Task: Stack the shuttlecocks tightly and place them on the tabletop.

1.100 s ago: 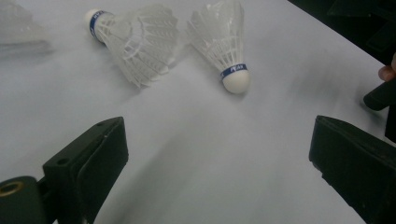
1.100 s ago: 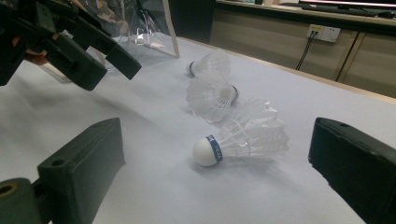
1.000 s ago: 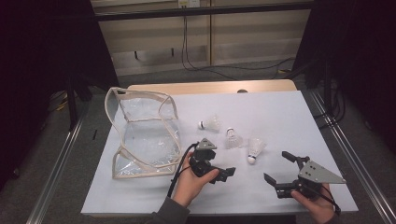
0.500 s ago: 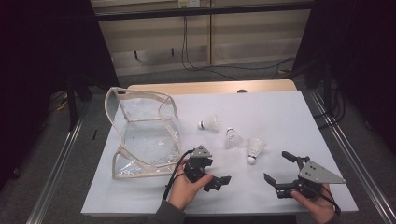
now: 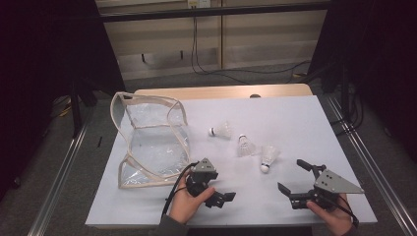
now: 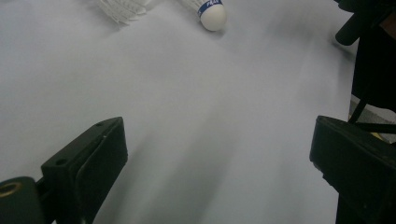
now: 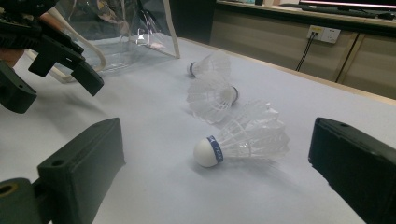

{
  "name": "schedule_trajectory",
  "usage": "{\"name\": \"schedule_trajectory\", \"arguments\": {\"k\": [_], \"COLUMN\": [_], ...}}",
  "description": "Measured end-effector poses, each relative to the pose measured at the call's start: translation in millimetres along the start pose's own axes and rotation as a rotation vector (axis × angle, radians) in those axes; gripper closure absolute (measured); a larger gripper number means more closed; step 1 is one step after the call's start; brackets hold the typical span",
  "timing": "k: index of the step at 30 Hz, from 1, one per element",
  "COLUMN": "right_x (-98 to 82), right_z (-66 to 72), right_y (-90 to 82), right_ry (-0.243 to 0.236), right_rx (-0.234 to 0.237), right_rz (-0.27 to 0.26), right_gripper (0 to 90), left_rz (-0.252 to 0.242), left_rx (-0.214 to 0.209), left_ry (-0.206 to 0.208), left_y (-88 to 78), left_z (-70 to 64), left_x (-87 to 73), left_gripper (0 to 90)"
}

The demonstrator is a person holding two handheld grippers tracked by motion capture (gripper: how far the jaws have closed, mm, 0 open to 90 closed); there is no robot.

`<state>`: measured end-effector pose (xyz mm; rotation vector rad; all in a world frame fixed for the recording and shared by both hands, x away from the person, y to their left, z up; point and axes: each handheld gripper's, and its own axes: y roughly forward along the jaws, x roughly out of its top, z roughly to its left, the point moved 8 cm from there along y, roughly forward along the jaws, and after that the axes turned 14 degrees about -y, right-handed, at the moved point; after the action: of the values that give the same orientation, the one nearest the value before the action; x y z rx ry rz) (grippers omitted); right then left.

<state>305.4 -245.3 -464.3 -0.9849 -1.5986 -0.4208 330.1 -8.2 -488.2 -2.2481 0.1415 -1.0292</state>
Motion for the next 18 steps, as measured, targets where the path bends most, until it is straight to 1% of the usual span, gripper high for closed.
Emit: {"name": "schedule_trajectory", "arguments": {"k": [3, 4, 8, 11, 13, 18], "right_x": [-0.3, -0.6, -0.1, 0.0, 0.2, 0.4], "right_z": [0.1, -0.1, 0.0, 0.1, 0.1, 0.3], "right_y": [-0.1, -0.2, -0.2, -0.1, 0.1, 0.2], "right_ry": [0.002, -0.001, -0.003, 0.0, -0.002, -0.002], "right_rx": [0.001, 0.0, 0.002, 0.001, 0.0, 0.001], "right_rz": [0.002, 0.005, 0.001, 0.001, 0.0, -0.003], "right_gripper": [2.7, 2.7, 2.7, 2.8, 2.7, 2.7], "left_rz": [0.003, 0.001, -0.016, -0.015, -0.023, -0.024], "left_rx": [-0.019, -0.018, -0.028, -0.032, -0.041, -0.032], "left_ry": [0.011, 0.016, 0.014, 0.02, 0.019, 0.032], "left_y": [-0.3, -0.9, -4.4, -6.8, -7.8, -10.4], "left_z": [-2.3, -2.4, -3.9, -4.2, -5.0, -4.0], "left_x": [-1.5, -1.6, -0.8, -1.9, -2.1, -2.3], "left_gripper": [4.2, 4.2, 4.2, 4.2, 4.2, 4.2]}}
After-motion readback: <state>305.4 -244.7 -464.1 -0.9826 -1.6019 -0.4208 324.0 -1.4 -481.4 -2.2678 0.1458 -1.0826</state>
